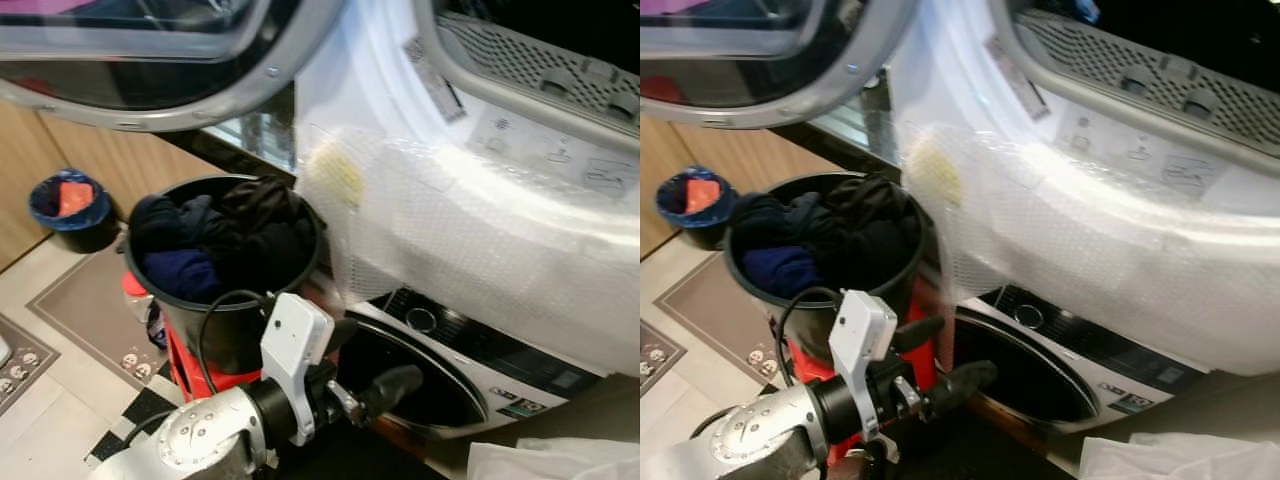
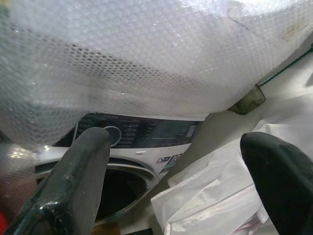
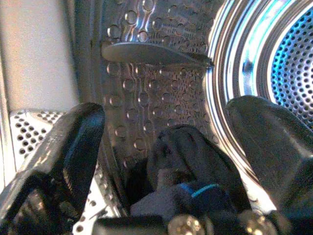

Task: Clothes washing

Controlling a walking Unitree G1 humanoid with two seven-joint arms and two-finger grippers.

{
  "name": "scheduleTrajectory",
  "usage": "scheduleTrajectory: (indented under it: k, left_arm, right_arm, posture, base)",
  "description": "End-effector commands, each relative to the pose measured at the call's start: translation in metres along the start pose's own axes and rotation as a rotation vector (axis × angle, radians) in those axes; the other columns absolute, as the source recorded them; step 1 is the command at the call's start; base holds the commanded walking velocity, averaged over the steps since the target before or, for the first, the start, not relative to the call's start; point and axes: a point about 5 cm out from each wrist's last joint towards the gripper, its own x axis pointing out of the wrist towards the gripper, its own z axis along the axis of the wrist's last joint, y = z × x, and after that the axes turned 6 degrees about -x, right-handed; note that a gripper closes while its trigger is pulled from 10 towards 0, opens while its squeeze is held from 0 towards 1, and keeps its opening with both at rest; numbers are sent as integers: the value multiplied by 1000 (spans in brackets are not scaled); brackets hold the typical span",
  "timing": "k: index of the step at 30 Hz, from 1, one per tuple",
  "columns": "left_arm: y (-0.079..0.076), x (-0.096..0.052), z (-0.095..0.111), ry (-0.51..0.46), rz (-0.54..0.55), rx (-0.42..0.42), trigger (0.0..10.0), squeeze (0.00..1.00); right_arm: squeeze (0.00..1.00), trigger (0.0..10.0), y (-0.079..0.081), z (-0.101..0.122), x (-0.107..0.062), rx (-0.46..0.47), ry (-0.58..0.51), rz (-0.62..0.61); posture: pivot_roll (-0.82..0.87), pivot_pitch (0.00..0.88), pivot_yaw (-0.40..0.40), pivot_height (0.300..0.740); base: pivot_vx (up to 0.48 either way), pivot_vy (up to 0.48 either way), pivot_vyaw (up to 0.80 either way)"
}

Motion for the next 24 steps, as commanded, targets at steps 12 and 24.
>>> scheduleTrajectory:
  k: [12,24]
  left_arm:
    - [-2,6,0,-4,-37,11,10000,0]
    - [4,9,0,-12,-29,28,10000,0]
  right_arm:
    - [0,10000,67,-27,-19,138,-135,376]
    - [0,10000,94,-37,-46,172,-118,328]
  posture:
    - [-4,178,-40,740]
    - [-9,151,-45,740]
  base:
    - [0,0,0]
    - [0,0,0]
